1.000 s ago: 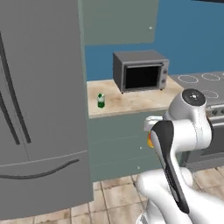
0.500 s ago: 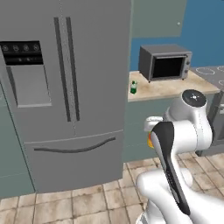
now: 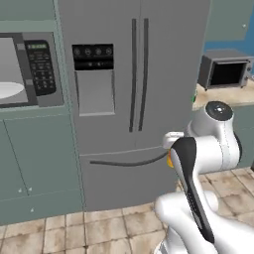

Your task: Place the microwavable item in the microwave. Then, close the microwave door and press the start button.

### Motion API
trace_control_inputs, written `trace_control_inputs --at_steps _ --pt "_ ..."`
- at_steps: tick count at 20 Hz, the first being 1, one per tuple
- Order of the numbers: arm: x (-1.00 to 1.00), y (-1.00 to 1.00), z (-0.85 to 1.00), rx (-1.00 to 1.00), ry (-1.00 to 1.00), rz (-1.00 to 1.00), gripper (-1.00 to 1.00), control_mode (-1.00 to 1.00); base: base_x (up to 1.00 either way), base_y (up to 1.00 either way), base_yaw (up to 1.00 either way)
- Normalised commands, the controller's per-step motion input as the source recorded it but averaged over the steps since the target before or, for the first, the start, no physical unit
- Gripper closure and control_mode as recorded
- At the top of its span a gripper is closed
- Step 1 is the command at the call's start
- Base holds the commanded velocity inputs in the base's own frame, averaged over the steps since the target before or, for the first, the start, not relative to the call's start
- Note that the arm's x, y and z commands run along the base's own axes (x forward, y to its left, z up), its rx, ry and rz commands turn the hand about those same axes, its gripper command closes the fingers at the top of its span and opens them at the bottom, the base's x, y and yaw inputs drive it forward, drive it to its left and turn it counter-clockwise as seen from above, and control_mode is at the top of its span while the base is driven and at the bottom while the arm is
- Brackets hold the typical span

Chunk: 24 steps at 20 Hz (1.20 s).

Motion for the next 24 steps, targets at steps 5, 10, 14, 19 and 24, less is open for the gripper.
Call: trace_control_inputs --at_steps 5,10,14,19,24 --pt "0.00 0.00 0.00 0.00 0.00 0.00 1.00 1.00 0.00 1.00 0.00" --pt "0.00 0.00 0.00 0.00 0.00 0.00 1.00 1.00 0.20 1.00 0.00" --pt "0.00 0.00 0.00 0.00 0.00 0.00 1.00 1.00 0.30 0.90 0.00" --pt "0.00 0.00 0.00 0.00 0.00 0.00 1.00 1.00 0.47 0.58 0.00" --pt "0.00 0.00 0.00 0.00 0.00 0.00 1.00 1.00 0.51 0.41 0.00"
